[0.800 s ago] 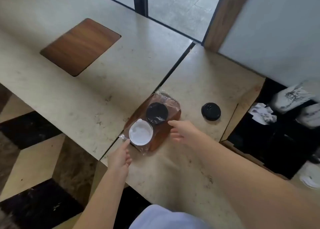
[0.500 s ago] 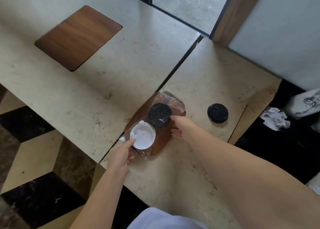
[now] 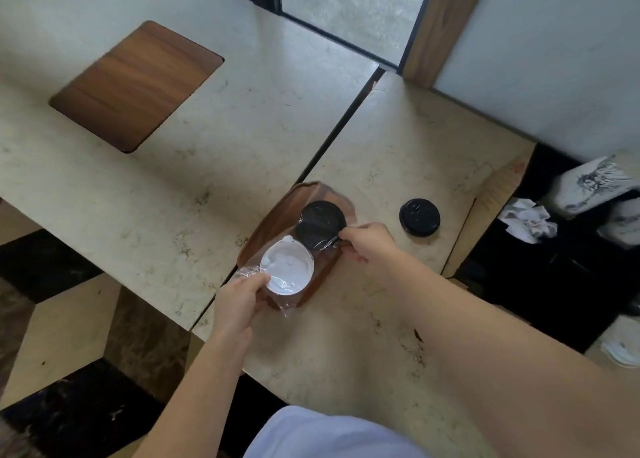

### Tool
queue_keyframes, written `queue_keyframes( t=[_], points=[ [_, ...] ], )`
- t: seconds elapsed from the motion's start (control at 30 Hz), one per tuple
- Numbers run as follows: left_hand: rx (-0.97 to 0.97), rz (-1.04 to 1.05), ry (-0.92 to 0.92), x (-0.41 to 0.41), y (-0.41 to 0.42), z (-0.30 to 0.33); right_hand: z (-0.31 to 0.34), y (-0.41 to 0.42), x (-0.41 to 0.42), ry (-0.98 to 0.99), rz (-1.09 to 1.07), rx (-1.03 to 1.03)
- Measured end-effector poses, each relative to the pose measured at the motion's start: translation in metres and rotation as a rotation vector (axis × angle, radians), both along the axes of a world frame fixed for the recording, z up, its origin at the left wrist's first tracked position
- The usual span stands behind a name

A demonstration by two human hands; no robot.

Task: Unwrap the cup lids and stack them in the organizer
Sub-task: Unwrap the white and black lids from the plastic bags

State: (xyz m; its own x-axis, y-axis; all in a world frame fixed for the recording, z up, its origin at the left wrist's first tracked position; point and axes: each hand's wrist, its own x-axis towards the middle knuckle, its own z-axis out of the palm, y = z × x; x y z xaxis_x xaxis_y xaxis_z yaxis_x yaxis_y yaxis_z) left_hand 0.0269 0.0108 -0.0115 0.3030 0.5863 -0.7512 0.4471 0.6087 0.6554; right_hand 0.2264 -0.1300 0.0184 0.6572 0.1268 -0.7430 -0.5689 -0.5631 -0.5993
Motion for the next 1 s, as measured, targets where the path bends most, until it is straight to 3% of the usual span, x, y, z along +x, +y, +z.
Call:
queue_keyframes(
  t=[0.17,0.4,0.8,1.0],
  points=[
    [-0.045,-0.154,-0.23,0.011,-0.023,0.029,0.03,-0.061,-0.012,0.029,-0.198,0.226],
    [-0.066,-0.465,-0.359,0.032,-0.082,0.051,0.044,-0.179,-0.057,0.106,-0.614,0.51],
    [-0.255,-0.868,-0.22,0.04,-0.213,0.022,0.036,-0.341,-0.158,0.189,-1.007,0.494],
    [-0.174,-0.943,-0.054,0.02,-0.239,-0.01,0.007,-0.363,-0.202,0.287,-1.065,0.438]
  ],
)
